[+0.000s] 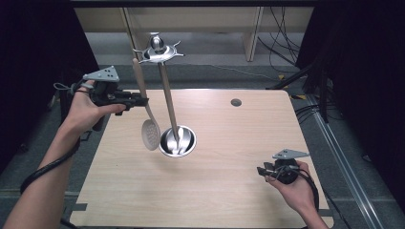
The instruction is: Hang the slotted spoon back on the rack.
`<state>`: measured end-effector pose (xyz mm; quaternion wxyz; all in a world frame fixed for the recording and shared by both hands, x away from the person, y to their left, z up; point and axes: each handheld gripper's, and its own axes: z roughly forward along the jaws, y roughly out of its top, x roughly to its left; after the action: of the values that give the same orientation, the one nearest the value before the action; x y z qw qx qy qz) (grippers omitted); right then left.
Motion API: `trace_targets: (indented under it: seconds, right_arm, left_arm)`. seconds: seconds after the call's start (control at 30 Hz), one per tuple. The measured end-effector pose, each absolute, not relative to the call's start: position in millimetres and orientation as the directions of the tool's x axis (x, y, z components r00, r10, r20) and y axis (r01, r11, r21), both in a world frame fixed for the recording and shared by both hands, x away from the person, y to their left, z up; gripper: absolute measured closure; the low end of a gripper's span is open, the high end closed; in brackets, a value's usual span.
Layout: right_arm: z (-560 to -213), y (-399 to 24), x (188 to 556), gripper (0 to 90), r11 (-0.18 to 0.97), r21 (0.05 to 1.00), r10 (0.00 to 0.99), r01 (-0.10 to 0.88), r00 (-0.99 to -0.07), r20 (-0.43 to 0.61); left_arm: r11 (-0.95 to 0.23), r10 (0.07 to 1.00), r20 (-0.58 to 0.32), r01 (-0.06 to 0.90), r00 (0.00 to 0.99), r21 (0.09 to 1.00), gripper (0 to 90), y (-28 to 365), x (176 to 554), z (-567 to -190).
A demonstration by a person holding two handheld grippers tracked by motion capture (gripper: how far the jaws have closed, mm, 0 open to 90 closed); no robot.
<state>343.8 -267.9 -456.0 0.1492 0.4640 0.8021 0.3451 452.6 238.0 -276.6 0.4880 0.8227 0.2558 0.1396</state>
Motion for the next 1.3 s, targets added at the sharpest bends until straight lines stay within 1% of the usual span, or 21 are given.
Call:
trace_targets:
  seconds: [0.03,0.27,0.33,0.43,0.5,0.8,0.87,0.93,1.0,1.07,1.1,1.13,1.2,1.23,1.3]
  right_arm:
    - [-454,-267,343,62.7,0.32,0.682,0.853,0.658,-0.513,0.095]
    - [-455,-267,343,62.7,0.32,0.68,0.851,0.66,-0.515,0.099]
    - [-456,-268,344,62.7,0.329,0.691,0.848,0.644,-0.523,0.084]
    - [-455,-267,344,62.7,0.315,0.687,0.85,0.655,-0.517,0.103]
    - [-454,-267,343,62.7,0.319,0.682,0.853,0.658,-0.513,0.096]
    - [-455,-267,343,62.7,0.314,0.686,0.85,0.656,-0.516,0.104]
    - [-456,-268,344,62.7,0.332,0.692,0.847,0.641,-0.526,0.081]
    - [-455,-267,343,62.7,0.321,0.684,0.851,0.655,-0.517,0.095]
    - [-454,-268,343,62.7,0.327,0.688,0.849,0.648,-0.521,0.087]
    - [-454,-268,343,62.7,0.322,0.687,0.849,0.651,-0.52,0.095]
    - [-456,-270,345,62.7,0.346,0.708,0.834,0.616,-0.548,0.07]
    - [-456,-270,346,62.7,0.355,0.712,0.827,0.606,-0.558,0.063]
    - [-454,-269,344,62.7,0.332,0.699,0.843,0.633,-0.531,0.081]
    - [-453,-268,342,62.6,0.319,0.692,0.85,0.648,-0.518,0.093]
    - [-453,-268,343,62.6,0.325,0.694,0.849,0.642,-0.522,0.085]
  left_arm:
    - [-0.393,0.556,-0.022,0.286,0.831,0.874,74.9,238,453,-277]
    - [-0.393,0.557,-0.017,0.282,0.83,0.876,74.8,236,455,-277]
    - [-0.399,0.557,-0.017,0.285,0.831,0.872,74.8,235,455,-275]
    - [-0.404,0.555,-0.014,0.284,0.832,0.87,74.8,233,455,-274]
    - [-0.397,0.552,-0.017,0.281,0.833,0.874,74.8,232,456,-275]
    - [-0.396,0.573,-0.015,0.293,0.819,0.87,74.6,227,458,-279]
    - [-0.39,0.574,-0.016,0.291,0.819,0.873,74.4,227,457,-280]
    - [-0.383,0.579,-0.014,0.287,0.815,0.878,74.3,226,456,-281]
    - [-0.369,0.591,-0.012,0.284,0.807,0.885,73.5,226,454,-281]
    - [-0.339,0.607,-0.008,0.268,0.795,0.902,68.1,227,450,-282]
    - [-0.337,0.619,0.008,0.257,0.785,0.906,64.1,228,447,-283]
    - [-0.328,0.632,0.018,0.246,0.775,0.912,59.4,230,444,-285]
    - [-0.323,0.664,0.051,0.225,0.746,0.919,51.5,234,437,-290]
    - [-0.314,0.679,0.062,0.214,0.731,0.925,49.2,237,432,-294]
    - [-0.289,0.706,0.067,0.201,0.705,0.936,43.6,244,424,-303]
